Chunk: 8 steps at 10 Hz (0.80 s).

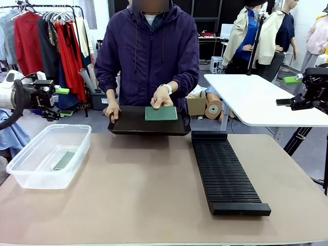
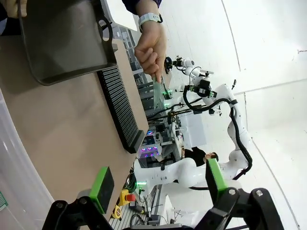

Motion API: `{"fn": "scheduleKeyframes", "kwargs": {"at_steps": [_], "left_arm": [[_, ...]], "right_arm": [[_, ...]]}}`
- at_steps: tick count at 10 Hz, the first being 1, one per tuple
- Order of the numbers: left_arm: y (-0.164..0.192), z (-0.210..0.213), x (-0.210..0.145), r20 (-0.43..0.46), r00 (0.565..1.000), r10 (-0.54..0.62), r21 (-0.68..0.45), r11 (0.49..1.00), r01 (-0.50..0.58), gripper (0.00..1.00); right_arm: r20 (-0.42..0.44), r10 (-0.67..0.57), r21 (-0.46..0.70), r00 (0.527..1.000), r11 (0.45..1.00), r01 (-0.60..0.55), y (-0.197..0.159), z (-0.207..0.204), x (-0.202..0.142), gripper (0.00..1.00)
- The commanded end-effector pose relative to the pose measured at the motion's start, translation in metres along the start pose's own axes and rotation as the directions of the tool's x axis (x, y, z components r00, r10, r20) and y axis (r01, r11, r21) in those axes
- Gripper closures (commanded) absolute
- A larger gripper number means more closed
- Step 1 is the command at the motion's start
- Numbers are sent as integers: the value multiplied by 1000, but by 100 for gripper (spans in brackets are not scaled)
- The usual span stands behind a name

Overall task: Sort PCBs into racks and boxes based on the side picked up.
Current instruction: Pick up the Blank PCB handed by the Human.

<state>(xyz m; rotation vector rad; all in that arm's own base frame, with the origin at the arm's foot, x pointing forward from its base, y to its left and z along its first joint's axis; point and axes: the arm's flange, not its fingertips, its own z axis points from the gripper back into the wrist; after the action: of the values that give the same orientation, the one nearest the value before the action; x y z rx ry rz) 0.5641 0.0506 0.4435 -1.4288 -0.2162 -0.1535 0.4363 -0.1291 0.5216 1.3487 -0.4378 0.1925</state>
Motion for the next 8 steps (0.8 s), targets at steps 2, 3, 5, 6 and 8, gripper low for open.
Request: {"fn": "scheduleKeyframes", "kwargs": {"at_steps": [2, 3, 5, 6, 8], "left_arm": [[0, 1, 0, 2, 1000, -1, 3, 1000, 1, 0], [0, 1, 0, 2, 1000, -1, 3, 1000, 1, 0], [0, 1, 0, 2, 1000, -1, 3, 1000, 1, 0], [0, 1, 0, 2, 1000, -1, 3, 1000, 1, 0], [0, 1, 0, 2, 1000, -1, 3, 1000, 1, 0]], "right_arm": [[1, 3, 4, 1000, 1000, -3, 2, 0, 1, 0], [1, 3, 4, 1000, 1000, -3, 2, 0, 1, 0], [1, 3, 4, 1000, 1000, -3, 2, 0, 1, 0], [1, 3, 4, 1000, 1000, -3, 2, 0, 1, 0], [1, 3, 4, 1000, 1000, -3, 2, 0, 1, 0]]}}
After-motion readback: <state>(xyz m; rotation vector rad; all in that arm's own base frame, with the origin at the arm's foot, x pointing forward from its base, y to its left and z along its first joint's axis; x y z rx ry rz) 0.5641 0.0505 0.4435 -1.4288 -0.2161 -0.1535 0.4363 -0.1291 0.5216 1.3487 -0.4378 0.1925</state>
